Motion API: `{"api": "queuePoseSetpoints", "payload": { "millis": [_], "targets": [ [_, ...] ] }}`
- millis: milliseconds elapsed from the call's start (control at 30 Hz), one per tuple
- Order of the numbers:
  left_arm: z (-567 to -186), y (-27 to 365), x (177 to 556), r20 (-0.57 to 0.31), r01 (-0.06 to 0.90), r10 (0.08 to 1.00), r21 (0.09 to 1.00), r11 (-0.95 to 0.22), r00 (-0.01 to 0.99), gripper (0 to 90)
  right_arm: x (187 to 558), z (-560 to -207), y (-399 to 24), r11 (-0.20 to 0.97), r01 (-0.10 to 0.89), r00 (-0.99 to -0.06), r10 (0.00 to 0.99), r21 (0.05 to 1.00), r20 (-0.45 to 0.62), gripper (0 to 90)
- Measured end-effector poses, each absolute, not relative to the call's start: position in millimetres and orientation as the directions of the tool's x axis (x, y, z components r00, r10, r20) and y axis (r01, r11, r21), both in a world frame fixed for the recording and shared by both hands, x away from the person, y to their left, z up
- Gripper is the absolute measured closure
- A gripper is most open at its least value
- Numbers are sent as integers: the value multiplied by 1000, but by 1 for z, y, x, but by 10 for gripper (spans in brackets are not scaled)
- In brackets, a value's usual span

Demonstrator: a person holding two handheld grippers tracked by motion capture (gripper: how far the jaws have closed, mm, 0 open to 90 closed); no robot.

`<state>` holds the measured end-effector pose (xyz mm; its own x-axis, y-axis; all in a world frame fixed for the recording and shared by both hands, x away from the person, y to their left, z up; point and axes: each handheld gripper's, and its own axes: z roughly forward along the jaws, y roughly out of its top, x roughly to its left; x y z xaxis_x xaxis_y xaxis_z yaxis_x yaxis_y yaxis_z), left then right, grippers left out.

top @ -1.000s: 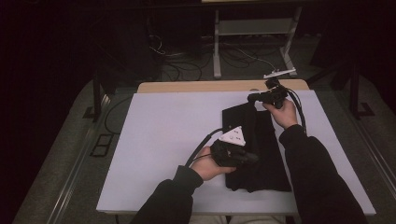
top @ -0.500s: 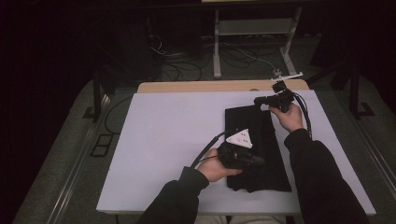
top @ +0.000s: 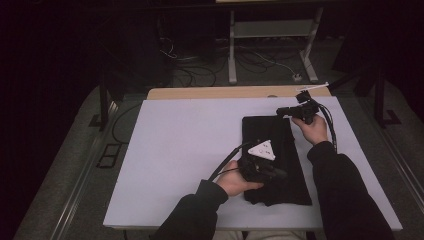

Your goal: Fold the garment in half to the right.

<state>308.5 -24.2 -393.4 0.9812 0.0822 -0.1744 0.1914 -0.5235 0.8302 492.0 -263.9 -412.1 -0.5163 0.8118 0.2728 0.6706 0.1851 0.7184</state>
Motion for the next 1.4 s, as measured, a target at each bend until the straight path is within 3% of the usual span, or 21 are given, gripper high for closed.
{"api": "queuePoseSetpoints", "payload": {
  "millis": [533,767,1133,1233,1400],
  "targets": [
    [-401,-40,305,-200,204,65,823,-531,978,854,491,-426,-277,149,698,-486,817,700,311,830],
    [-405,-51,304,-206,204,57,815,-542,977,855,477,-421,-294,105,684,-432,855,722,286,689],
    [-409,-65,305,-207,204,61,793,-574,976,856,448,-408,-312,80,660,-403,877,747,262,238],
    [-410,-70,307,-201,194,55,778,-598,978,857,441,-405,-316,75,657,-408,872,750,271,156],
    [-412,-83,309,-218,199,50,745,-637,975,857,427,-402,-318,75,664,-417,863,744,285,129]
  ]
}}
